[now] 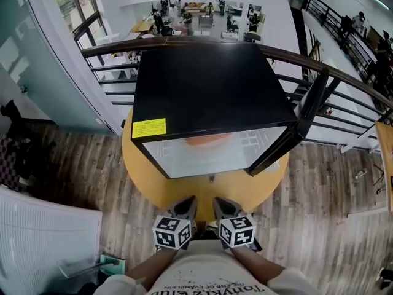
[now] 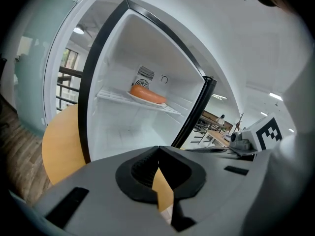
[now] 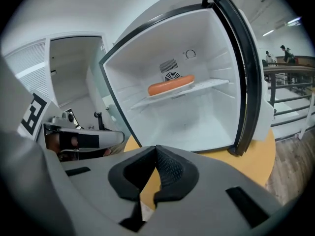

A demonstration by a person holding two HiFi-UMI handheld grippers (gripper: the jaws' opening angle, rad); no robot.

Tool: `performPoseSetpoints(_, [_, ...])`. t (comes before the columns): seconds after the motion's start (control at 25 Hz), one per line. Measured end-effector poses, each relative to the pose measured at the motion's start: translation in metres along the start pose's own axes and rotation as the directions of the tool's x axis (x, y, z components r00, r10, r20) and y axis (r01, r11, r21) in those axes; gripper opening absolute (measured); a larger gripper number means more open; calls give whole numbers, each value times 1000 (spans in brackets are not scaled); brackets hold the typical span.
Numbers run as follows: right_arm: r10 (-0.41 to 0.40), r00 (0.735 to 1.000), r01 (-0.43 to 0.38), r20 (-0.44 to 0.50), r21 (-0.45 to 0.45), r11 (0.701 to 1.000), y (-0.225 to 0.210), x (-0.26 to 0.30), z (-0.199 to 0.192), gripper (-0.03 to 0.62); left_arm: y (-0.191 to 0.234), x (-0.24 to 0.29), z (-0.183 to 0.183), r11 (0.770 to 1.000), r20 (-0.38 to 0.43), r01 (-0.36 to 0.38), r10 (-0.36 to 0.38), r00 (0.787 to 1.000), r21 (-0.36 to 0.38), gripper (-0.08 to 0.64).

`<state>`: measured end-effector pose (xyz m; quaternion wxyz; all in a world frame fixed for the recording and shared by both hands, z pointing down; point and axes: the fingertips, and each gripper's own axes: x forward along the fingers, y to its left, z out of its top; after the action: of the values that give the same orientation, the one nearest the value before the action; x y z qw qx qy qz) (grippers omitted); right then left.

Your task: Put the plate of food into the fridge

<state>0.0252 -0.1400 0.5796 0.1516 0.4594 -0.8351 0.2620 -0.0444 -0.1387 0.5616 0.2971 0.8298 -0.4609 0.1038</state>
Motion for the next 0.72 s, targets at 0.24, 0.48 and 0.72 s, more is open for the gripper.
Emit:
performPoseSetpoints(0.24, [6,1000,-6,-10,-5,1000,7,-1,-3,26,5,-9,-4,1000,2,-19,19,1000,-22,25])
performPoseSetpoints(0.48, [-1,1000,1,-17,8,1000,5,-4,-10,26,6,-10,-9,999,-3,-26,26,1000,-24,25])
performPoseSetpoints(0.72, [-12,1000,12,-19,8,1000,2,-8,-11,26,4,-11,-8,999,-3,-28,28,1000,-22,25])
